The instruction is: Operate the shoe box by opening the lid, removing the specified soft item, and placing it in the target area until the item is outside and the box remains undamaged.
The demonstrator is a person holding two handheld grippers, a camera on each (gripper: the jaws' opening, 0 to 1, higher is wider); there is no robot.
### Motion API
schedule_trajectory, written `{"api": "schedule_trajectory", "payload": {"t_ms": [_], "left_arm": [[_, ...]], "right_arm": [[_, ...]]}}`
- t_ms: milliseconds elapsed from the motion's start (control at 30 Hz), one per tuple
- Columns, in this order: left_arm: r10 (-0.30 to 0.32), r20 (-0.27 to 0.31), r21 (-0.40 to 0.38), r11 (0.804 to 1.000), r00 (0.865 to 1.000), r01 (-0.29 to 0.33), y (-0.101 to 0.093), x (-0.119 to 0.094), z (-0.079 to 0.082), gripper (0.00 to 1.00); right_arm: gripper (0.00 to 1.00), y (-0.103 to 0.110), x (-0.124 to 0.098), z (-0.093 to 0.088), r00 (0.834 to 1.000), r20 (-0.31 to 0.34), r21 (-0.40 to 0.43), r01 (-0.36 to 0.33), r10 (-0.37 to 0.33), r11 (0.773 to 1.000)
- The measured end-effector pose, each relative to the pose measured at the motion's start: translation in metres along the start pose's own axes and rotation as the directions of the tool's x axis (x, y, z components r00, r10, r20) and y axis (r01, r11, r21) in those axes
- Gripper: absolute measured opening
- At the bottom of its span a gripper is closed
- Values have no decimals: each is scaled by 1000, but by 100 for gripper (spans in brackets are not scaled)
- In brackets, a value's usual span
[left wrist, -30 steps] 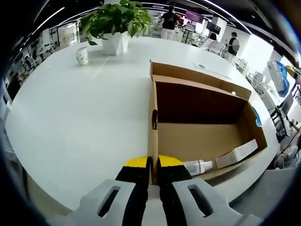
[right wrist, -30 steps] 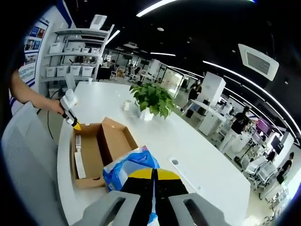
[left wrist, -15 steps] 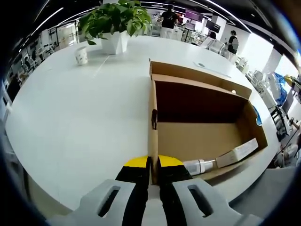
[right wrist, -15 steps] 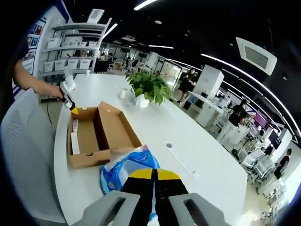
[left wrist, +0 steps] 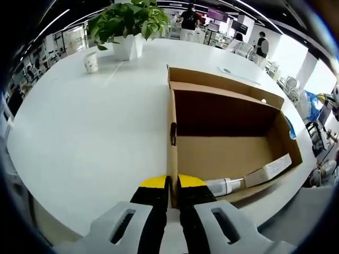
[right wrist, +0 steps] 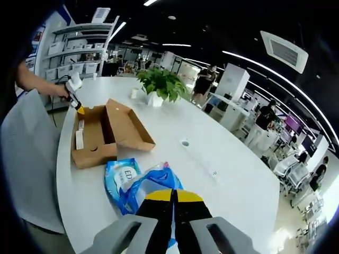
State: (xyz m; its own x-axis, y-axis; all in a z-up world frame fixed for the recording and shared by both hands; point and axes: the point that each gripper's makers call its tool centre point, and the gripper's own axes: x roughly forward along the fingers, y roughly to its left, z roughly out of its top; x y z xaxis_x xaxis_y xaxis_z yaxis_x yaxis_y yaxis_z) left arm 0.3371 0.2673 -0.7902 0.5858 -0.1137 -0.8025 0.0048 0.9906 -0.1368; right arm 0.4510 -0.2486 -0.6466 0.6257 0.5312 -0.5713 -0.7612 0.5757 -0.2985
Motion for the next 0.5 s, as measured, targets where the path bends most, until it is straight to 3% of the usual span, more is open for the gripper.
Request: {"api": "schedule_trajectory", "payload": {"t_ms": [500], "left_arm": [[11,-22,3,1000,1000,-11,-1,1,-1,3]], "right_arm": [[0,0,13,-72,995,-92,85,-23,31,996]]}}
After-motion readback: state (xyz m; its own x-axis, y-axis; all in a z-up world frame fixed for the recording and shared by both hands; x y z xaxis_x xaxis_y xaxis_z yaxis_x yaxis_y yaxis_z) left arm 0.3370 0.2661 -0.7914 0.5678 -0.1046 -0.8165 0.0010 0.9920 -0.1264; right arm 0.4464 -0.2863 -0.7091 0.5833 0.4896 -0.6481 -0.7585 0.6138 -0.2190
